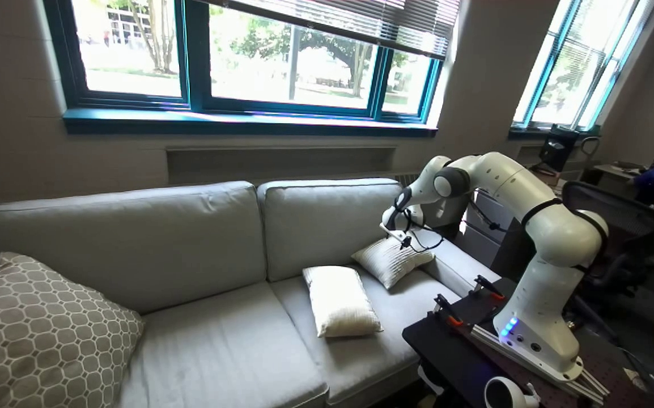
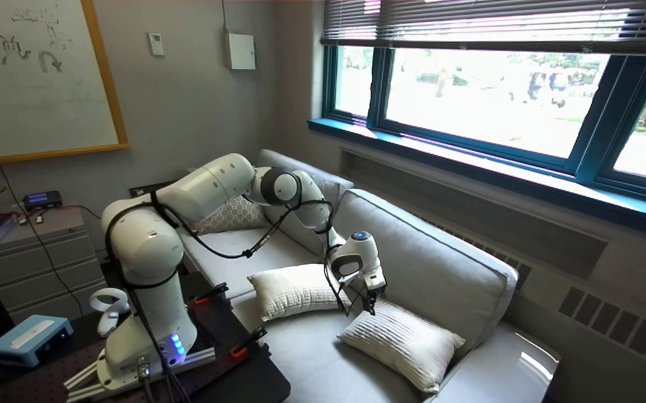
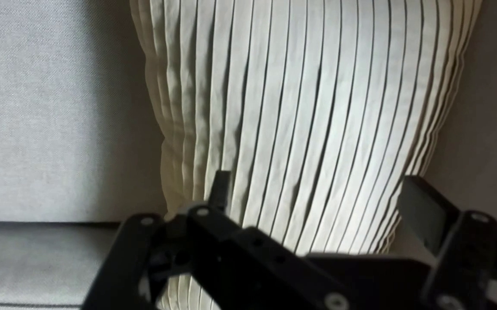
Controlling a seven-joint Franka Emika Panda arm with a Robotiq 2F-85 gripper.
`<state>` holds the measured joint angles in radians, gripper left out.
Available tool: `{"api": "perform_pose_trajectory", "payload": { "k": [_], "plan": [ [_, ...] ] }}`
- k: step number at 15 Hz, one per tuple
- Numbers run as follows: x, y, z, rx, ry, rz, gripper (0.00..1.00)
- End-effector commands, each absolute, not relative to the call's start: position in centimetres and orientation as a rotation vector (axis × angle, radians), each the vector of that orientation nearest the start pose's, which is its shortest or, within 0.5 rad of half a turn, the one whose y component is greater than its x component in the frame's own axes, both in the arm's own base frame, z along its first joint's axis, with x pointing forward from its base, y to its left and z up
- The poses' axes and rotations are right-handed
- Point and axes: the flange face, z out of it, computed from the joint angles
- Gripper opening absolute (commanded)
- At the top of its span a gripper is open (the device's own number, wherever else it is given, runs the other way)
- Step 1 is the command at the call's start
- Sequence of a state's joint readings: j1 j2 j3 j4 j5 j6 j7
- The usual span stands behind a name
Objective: Stack the pillows at the edge of the sofa.
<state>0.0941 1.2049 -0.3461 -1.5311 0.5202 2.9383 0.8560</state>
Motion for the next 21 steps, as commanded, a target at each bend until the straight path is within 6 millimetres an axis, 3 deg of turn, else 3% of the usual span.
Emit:
{"api": "perform_pose_trajectory", "payload": {
  "k": [1, 7, 15, 16, 20, 21],
  "plan": [
    [65.7, -17.2, -0.3, -2.407, 1.965, -0.5, 1.0],
    [66.3, -17.6, -4.1, -2.319, 2.059, -0.454, 1.0],
    [69.3, -18.2, -8.3, -2.226, 2.175, -0.395, 1.0],
    [69.0, -18.6, -6.4, -2.22, 2.19, -0.383, 1.0],
    [68.9, -19.0, -7.0, -2.244, 2.218, -0.374, 1.0],
    [68.7, -19.2, -7.2, -2.247, 2.23, -0.369, 0.75]
  ]
}}
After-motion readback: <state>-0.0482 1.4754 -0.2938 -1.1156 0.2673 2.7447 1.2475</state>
